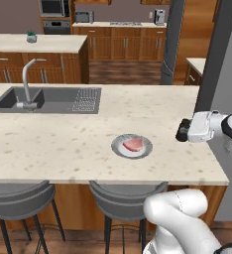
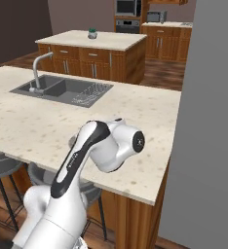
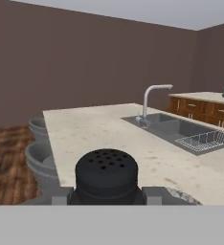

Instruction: Retrieve the shaker from the cabinet and place it next the steak on a plate on the dining table.

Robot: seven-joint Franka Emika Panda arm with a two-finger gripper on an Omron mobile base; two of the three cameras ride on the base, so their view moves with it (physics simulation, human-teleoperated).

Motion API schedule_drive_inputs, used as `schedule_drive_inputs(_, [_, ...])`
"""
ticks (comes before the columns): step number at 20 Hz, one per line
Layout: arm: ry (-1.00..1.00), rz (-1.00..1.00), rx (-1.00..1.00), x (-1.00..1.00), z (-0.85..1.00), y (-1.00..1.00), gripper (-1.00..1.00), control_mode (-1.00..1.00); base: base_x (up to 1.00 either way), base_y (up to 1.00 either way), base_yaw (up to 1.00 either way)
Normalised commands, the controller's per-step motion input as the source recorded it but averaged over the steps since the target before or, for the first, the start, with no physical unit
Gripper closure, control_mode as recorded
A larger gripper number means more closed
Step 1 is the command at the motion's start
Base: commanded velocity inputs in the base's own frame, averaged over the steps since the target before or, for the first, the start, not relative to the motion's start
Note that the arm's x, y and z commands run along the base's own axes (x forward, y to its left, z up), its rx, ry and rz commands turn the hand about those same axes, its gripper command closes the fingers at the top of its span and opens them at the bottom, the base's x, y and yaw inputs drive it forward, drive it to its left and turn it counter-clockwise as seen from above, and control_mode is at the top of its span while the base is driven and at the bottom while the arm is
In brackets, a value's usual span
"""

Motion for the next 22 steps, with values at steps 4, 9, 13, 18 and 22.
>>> schedule_drive_inputs(4, [0.0, 0.07, 0.0, 0.6, -0.25, -0.06, 1.0, -1.0, 0.0, 0.0, 0.0])
schedule_drive_inputs(9, [0.0, 0.02, 0.0, 0.43, -0.36, -0.11, 1.0, -1.0, 0.0, 0.0, 0.0])
schedule_drive_inputs(13, [0.07, 0.0, -0.03, 0.38, -0.44, -0.17, 1.0, -1.0, 0.0, 0.0, 0.0])
schedule_drive_inputs(18, [0.14, 0.0, -0.05, 0.42, -0.54, -0.05, 1.0, -1.0, 0.0, 0.0, 0.0])
schedule_drive_inputs(22, [0.02, 0.0, 0.0, 0.21, -0.35, -0.04, 1.0, -1.0, 0.0, 0.0, 0.0])
